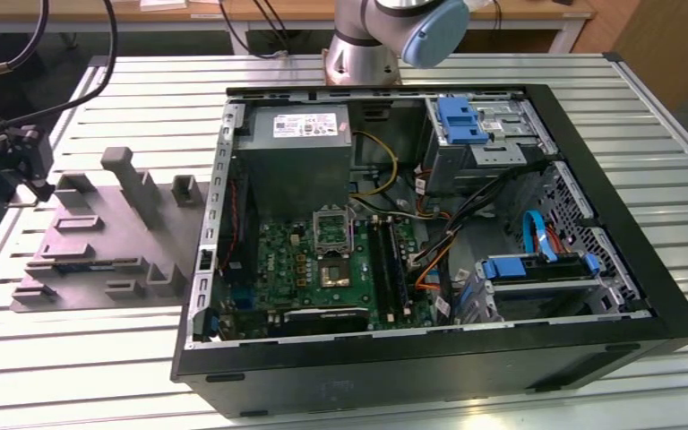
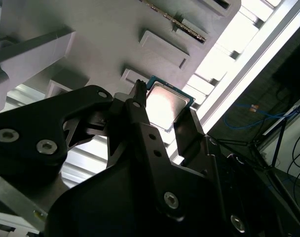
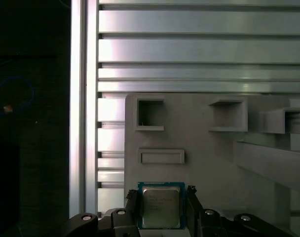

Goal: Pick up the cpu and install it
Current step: 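Pick up the cpu and move it towards the insertion slot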

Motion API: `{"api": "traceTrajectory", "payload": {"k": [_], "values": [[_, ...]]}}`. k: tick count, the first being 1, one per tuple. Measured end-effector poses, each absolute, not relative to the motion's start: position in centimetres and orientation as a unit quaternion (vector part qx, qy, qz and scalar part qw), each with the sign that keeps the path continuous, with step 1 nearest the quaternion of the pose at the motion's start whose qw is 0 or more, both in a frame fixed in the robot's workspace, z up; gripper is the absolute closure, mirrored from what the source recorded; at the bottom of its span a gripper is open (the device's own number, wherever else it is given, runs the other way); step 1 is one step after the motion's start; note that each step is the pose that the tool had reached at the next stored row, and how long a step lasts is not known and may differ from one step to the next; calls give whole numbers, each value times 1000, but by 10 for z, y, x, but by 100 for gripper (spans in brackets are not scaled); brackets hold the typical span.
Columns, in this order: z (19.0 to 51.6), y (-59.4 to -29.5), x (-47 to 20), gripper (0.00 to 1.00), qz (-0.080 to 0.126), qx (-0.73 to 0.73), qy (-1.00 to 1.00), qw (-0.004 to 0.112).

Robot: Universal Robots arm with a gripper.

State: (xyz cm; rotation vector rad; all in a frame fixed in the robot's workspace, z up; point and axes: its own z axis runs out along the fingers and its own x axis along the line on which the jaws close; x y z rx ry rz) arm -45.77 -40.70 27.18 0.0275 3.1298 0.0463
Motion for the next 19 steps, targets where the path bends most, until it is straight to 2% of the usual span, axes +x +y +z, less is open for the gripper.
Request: {"api": "traceTrajectory", "payload": {"k": [19], "values": [[277, -407, -458, 53, 14, 9, 1000, 6]]}}
